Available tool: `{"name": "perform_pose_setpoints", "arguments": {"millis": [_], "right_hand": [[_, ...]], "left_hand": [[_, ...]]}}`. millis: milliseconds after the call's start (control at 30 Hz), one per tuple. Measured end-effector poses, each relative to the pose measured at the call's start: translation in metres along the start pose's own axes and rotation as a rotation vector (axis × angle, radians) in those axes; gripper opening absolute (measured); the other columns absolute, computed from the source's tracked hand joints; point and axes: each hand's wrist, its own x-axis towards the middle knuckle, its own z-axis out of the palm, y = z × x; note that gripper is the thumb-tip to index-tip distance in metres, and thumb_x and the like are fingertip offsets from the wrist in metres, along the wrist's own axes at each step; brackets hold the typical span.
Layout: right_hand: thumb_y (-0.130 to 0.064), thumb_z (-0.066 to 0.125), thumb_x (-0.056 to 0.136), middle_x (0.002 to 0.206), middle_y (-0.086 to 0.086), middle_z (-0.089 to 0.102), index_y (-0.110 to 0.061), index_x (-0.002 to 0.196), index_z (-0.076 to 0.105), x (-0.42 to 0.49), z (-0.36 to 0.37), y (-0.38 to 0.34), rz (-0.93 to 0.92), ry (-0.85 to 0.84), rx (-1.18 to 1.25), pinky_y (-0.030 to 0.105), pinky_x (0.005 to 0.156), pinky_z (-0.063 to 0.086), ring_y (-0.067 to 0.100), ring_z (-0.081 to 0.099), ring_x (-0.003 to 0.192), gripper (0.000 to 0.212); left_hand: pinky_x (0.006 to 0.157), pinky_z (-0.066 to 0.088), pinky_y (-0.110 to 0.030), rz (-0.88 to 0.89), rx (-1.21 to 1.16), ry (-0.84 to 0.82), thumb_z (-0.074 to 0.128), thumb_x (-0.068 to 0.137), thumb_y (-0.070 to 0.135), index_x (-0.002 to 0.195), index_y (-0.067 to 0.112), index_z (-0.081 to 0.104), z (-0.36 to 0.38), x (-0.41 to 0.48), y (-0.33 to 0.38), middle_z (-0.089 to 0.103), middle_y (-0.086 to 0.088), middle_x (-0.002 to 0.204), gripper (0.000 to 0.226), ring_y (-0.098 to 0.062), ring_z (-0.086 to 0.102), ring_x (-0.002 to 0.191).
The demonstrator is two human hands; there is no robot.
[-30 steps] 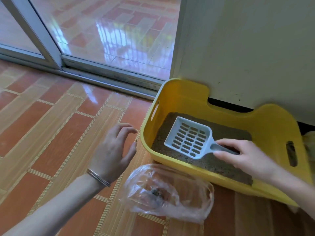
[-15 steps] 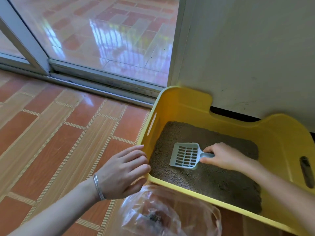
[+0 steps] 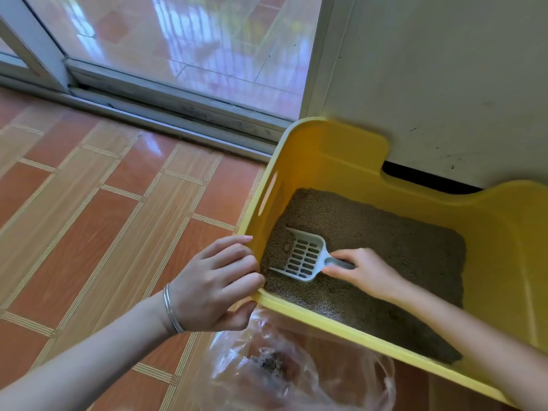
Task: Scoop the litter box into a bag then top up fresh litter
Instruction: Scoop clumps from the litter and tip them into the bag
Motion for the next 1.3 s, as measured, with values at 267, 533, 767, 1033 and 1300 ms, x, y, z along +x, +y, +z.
{"name": "perform_pose_setpoints", "arguments": {"millis": [267,533,767,1033,1300], "right_hand": [[-0.038,0.06,0.086,0.087,-0.015,0.069,-0.029,0.111,0.064,-0.015,-0.008,-0.001,-0.049,0.018,0.023,0.022,0.059,0.043,0.001,0.061,0.068,0.026],[-0.041,0.06,0.086,0.09,-0.011,0.07,-0.03,0.113,0.063,-0.031,-0.029,0.005,-0.05,0.073,-0.126,0.03,0.063,0.046,0.013,0.064,0.073,0.029],[-0.047,0.053,0.089,0.082,-0.009,0.066,-0.032,0.119,0.058,-0.028,-0.02,-0.007,-0.072,-0.043,-0.449,0.022,0.051,0.036,0.004,0.05,0.055,0.035],[-0.042,0.053,0.09,0.066,-0.006,0.055,-0.029,0.102,0.064,-0.004,-0.026,-0.033,-0.028,-0.181,-0.417,0.028,0.05,0.03,0.011,0.041,0.051,0.021],[-0.045,0.056,0.087,0.083,0.001,0.068,-0.032,0.1,0.066,-0.004,-0.048,-0.015,0.034,-0.228,-0.428,0.029,0.055,0.031,0.01,0.045,0.057,0.021]], "left_hand": [[0.106,0.037,-0.038,-0.005,0.006,0.014,0.047,0.08,0.023,0.085,0.013,0.052,-0.001,0.0,0.001,0.06,-0.007,0.073,0.013,-0.023,0.052,0.077],[0.104,0.038,-0.04,-0.006,0.02,-0.009,0.053,0.073,0.02,0.085,0.014,0.052,-0.001,-0.002,0.001,0.061,-0.006,0.073,0.013,-0.023,0.054,0.077],[0.104,0.038,-0.04,-0.001,0.028,0.006,0.05,0.074,0.019,0.084,0.014,0.052,-0.001,-0.001,0.001,0.06,-0.006,0.071,0.012,-0.022,0.053,0.076],[0.105,0.036,-0.038,-0.013,0.024,0.045,0.043,0.079,0.022,0.083,0.013,0.051,0.003,-0.001,0.002,0.06,-0.007,0.069,0.013,-0.022,0.052,0.078],[0.107,0.034,-0.037,-0.005,0.016,0.053,0.047,0.073,0.021,0.082,0.012,0.051,0.004,0.0,0.001,0.059,-0.007,0.068,0.013,-0.023,0.051,0.077]]}}
